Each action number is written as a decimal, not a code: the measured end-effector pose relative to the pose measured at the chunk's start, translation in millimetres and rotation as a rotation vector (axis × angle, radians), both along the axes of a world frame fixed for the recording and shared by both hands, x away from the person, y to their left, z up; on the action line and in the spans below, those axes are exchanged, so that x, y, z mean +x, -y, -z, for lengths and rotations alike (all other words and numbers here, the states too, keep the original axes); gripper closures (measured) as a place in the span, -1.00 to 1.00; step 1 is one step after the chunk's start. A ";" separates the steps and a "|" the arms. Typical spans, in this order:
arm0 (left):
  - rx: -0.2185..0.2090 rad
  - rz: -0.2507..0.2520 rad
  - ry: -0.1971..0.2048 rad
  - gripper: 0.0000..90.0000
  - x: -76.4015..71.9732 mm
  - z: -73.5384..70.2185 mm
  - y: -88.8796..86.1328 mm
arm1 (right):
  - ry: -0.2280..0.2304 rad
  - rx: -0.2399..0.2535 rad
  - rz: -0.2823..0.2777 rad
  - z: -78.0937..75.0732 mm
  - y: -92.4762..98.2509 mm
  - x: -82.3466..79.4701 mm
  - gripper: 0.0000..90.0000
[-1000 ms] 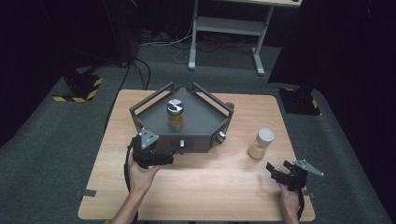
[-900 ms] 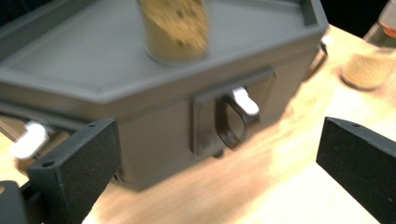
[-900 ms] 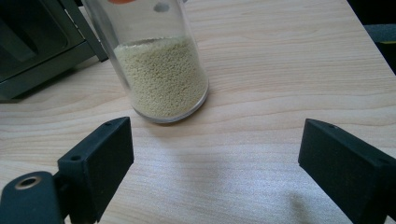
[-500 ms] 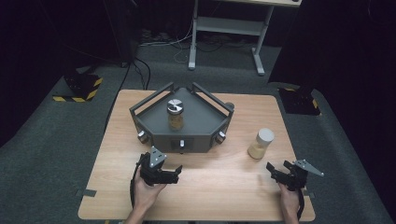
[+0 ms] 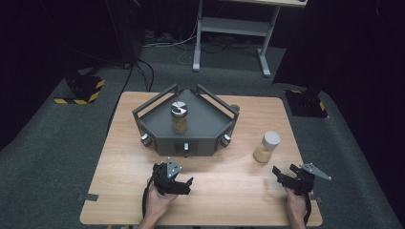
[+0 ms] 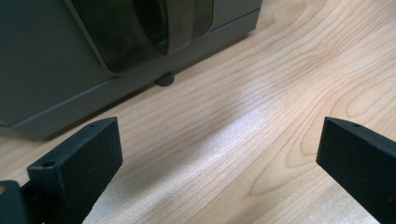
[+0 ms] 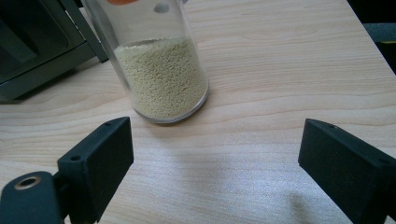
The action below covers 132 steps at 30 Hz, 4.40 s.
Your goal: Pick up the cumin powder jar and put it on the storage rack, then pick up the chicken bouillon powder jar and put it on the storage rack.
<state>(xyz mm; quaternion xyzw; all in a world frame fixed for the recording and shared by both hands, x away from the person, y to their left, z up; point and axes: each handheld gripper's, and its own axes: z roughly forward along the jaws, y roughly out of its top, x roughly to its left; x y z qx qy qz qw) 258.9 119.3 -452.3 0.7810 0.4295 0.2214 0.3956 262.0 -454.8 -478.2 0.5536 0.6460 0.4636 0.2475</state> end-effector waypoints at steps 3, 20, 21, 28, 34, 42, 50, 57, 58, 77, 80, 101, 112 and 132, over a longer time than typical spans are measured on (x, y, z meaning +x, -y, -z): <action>0.003 -0.010 -0.015 -0.99 3.6 3.9 2.1 | 0.000 -0.003 -0.002 -0.2 -0.2 0.1 -0.79; 0.064 -0.043 -0.065 -0.99 16.2 7.0 17.4 | 0.003 0.002 0.001 0.4 0.0 -0.9 -0.79; 0.060 -0.045 -0.076 -0.99 17.8 6.6 17.1 | 0.004 0.004 0.002 0.6 -0.1 -1.3 -0.79; 0.059 -0.063 -0.112 -0.99 23.8 4.5 17.9 | 0.004 0.000 0.003 0.4 -0.7 -1.4 -0.79; 0.057 -0.081 -0.111 -0.98 22.5 4.8 19.5 | 0.002 -0.002 0.003 0.1 -1.2 -1.4 -0.79; 0.054 -0.089 -0.109 -0.96 22.0 5.0 19.6 | 0.007 -0.004 0.008 0.7 -1.7 -2.0 -0.79; 0.055 -0.089 -0.109 -0.96 21.9 5.0 19.8 | 0.000 -0.018 0.001 -0.9 -3.3 -0.5 -0.79; 0.054 -0.093 -0.110 -0.96 21.7 5.0 20.2 | -0.010 0.000 0.001 -1.0 -0.4 1.0 -0.80; 0.054 -0.093 -0.109 -0.96 21.7 5.0 20.2 | -0.009 -0.001 0.001 -1.0 -0.4 1.0 -0.80; 0.053 -0.100 -0.107 -0.94 20.9 5.1 20.7 | -0.044 -0.051 -0.013 -7.4 -8.2 6.7 -0.87; 0.053 -0.100 -0.107 -0.94 20.9 5.2 20.7 | -0.058 -0.089 -0.047 -12.1 -14.7 10.3 -0.87; 0.052 -0.100 -0.107 -0.94 20.9 5.2 20.6 | -0.015 -0.178 -0.104 -46.9 -57.7 52.9 -0.82; 0.052 -0.101 -0.107 -0.94 20.9 5.2 20.6 | -0.011 -0.174 -0.077 -54.6 -72.3 75.6 -0.66; 0.052 -0.102 -0.107 -0.94 20.8 5.2 20.7 | 0.007 -0.158 -0.057 -48.2 -69.9 77.8 -0.29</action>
